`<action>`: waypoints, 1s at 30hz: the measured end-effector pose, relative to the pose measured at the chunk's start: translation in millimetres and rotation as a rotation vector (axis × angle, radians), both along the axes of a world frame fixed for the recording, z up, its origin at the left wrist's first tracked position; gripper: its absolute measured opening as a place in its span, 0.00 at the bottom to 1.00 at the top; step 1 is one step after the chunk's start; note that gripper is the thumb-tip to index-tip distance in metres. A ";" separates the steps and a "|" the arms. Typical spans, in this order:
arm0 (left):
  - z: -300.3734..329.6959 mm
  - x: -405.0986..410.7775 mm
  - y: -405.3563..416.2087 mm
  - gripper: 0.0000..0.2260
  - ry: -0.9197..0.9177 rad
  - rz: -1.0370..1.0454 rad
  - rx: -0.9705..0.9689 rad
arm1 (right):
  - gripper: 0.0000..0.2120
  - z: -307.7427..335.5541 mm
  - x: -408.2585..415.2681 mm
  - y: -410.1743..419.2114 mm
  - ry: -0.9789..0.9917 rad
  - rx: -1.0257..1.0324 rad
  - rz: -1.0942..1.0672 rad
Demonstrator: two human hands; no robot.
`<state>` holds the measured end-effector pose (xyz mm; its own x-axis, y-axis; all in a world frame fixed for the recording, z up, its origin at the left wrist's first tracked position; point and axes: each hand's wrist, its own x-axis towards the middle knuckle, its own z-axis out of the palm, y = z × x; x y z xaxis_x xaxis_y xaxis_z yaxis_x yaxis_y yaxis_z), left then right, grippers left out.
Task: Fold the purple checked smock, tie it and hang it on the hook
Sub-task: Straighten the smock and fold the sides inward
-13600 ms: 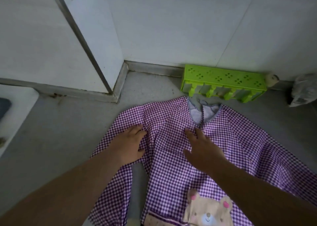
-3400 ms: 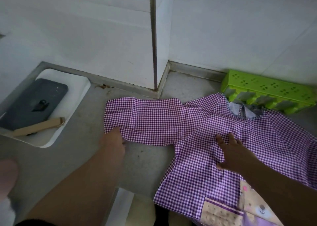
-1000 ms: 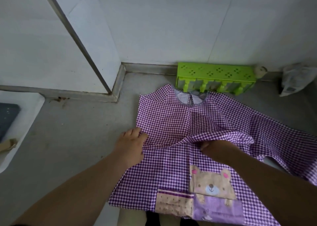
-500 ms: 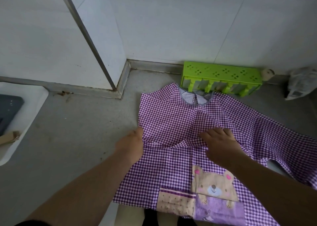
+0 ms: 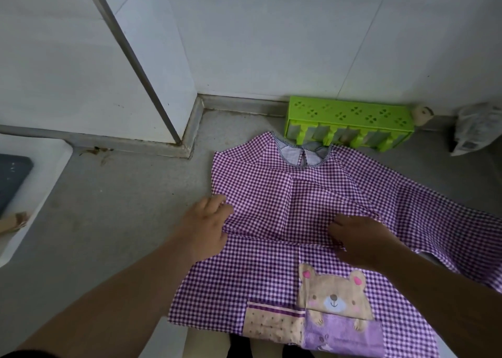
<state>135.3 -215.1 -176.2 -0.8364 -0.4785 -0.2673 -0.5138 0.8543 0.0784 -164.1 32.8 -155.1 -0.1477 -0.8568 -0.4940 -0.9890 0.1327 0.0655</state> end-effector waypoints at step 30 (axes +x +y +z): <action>20.3 -164.0 73.2 0.29 -0.427 -0.249 0.167 | 0.17 -2.2 -52.3 107.2 -0.239 -0.272 -1.267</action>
<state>-28.7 -141.9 -155.9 -0.7193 -0.2004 -0.6651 -0.3126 0.9484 0.0523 -216.4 140.0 -157.2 -0.8503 -0.2656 -0.4544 -0.1538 0.9510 -0.2682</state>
